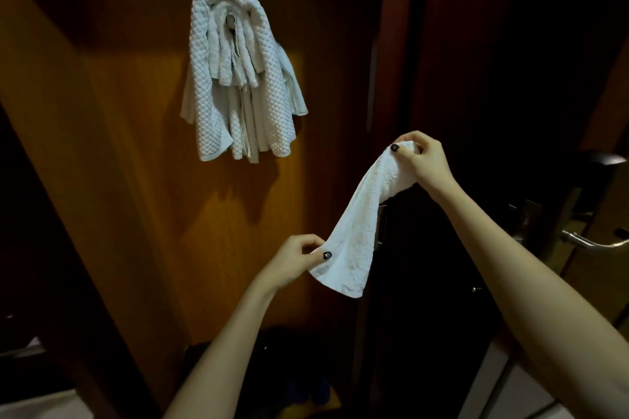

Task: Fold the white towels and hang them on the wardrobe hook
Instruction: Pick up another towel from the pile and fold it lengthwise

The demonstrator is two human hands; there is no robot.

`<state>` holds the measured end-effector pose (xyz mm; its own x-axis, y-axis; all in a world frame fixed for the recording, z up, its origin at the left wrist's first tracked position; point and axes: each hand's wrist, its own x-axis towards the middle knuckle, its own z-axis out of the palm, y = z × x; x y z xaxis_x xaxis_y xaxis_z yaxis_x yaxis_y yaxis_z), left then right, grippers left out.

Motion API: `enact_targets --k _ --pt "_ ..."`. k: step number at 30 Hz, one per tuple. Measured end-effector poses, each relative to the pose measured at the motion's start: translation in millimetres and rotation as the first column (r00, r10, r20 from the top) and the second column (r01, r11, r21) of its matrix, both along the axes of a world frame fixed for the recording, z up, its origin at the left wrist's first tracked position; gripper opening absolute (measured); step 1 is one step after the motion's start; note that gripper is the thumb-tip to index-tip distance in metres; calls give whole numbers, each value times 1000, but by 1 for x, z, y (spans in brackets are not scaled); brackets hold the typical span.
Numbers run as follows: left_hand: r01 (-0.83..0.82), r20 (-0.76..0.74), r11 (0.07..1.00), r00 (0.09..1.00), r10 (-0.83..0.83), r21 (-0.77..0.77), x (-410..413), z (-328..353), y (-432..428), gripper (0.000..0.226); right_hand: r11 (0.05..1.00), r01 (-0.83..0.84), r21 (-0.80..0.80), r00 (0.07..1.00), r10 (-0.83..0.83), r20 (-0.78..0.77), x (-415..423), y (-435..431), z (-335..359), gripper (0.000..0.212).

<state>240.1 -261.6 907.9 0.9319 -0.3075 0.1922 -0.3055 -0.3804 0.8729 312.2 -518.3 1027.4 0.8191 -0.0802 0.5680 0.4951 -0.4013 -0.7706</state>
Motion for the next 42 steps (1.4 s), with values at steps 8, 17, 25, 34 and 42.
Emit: enact_targets --k 8,17,25,34,42 --pt "-190 72 980 980 186 63 -3 0 13 28 999 -14 35 1000 14 -19 -1 -5 -23 6" --pt "-323 106 943 938 330 -77 -6 12 36 19 996 20 91 997 -13 -76 -5 -4 -53 17" --pt "-185 257 896 963 83 403 2 -9 58 22 998 5 67 992 4 -129 -4 7 -61 13" --pt "-423 229 705 905 358 569 -12 -37 0 70 988 -26 151 994 42 -105 -4 28 -37 7" --pt "-557 92 745 819 567 367 -3 -41 -60 112 957 -7 289 996 31 -82 -5 53 -8 6"
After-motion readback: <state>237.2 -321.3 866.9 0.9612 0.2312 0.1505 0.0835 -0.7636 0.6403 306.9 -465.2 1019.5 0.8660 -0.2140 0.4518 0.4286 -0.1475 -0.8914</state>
